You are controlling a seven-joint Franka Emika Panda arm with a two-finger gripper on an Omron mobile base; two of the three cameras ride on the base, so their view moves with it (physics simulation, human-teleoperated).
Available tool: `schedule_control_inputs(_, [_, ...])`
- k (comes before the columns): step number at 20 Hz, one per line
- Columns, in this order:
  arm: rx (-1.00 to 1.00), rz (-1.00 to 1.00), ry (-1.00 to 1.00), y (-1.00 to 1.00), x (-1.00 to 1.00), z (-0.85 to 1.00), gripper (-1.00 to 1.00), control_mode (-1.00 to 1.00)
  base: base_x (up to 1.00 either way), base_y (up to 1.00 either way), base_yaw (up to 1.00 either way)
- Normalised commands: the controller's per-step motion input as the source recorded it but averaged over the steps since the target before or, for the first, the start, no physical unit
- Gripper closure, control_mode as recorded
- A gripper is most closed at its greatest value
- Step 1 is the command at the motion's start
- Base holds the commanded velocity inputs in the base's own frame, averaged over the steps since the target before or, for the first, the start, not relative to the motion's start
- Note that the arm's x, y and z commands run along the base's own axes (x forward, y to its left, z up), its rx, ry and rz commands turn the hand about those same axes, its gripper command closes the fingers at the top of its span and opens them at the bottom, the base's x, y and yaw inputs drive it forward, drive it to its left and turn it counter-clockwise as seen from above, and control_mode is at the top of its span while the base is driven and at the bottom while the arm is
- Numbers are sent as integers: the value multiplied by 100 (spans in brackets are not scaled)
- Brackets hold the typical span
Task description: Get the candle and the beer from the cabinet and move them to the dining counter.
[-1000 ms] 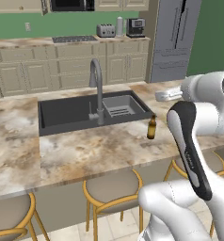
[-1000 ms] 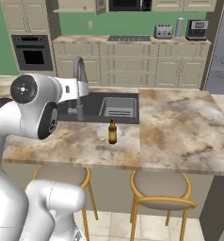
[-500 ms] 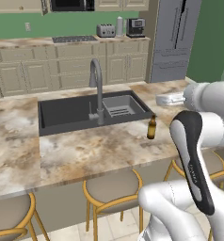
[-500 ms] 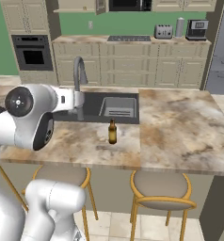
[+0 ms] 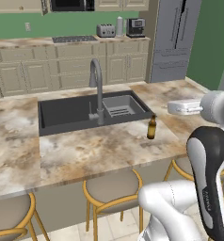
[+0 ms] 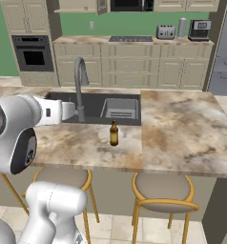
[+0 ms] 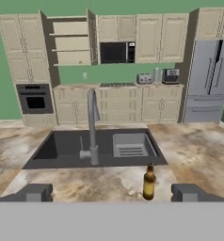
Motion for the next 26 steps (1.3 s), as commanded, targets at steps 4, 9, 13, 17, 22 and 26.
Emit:
schedule_control_inputs(4, [0,-2,6,14,-46,40,-100,-100,0,0,0])
schedule_control_inputs(9, [-1,0,9,3,-37,28,-100,-100,0,0,0])
schedule_control_inputs(13, [-1,0,9,1,-38,24,-100,-100,0,0,0])
schedule_control_inputs(17, [0,0,4,0,-19,4,-100,-100,0,0,0])
schedule_control_inputs(22, [0,0,0,0,0,0,-100,100,-40,0,0])
schedule_control_inputs(26, [0,0,0,0,0,0,-100,100,-80,22,0])
